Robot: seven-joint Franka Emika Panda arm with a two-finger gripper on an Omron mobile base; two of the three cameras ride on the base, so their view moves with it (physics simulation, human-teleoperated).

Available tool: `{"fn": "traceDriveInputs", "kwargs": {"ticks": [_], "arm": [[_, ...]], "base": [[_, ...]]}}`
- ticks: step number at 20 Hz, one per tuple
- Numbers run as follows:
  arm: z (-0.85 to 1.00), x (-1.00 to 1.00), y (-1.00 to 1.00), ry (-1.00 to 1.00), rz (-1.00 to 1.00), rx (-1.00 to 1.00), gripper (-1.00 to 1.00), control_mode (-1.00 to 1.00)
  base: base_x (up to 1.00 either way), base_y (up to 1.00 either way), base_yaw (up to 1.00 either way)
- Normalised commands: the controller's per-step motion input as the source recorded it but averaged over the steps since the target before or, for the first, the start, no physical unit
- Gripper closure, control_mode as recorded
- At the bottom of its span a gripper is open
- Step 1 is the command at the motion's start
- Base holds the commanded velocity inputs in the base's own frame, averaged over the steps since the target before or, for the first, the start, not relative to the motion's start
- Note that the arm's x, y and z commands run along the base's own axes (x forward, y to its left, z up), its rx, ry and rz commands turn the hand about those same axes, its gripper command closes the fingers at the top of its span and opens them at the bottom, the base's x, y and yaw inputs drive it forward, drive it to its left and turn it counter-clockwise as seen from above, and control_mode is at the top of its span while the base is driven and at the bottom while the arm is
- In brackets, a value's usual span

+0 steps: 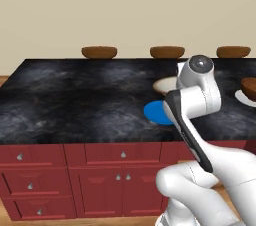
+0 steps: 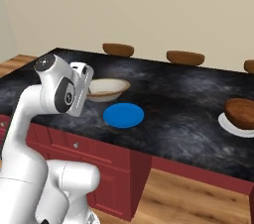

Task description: Move the bowls from the cabinet to the plates on the dining table.

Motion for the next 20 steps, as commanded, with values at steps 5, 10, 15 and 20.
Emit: {"fn": "traceDriveInputs", "kwargs": {"ticks": [5,10,15,20], "arm": [[-0.21,0.12,0.01,0.02,0.00,0.00,1.00,-1.00],[-0.26,0.11,0.00,0.01,0.00,0.00,1.00,-1.00],[-0.27,0.17,0.00,0.00,0.00,0.00,1.00,-1.00],[-0.25,0.21,0.00,0.00,0.00,0.00,1.00,-1.00]], "base": [[0.00,0.00,0.00],[0.00,0.00,0.00],[0.00,0.00,0.00],[0.00,0.00,0.00]]}}
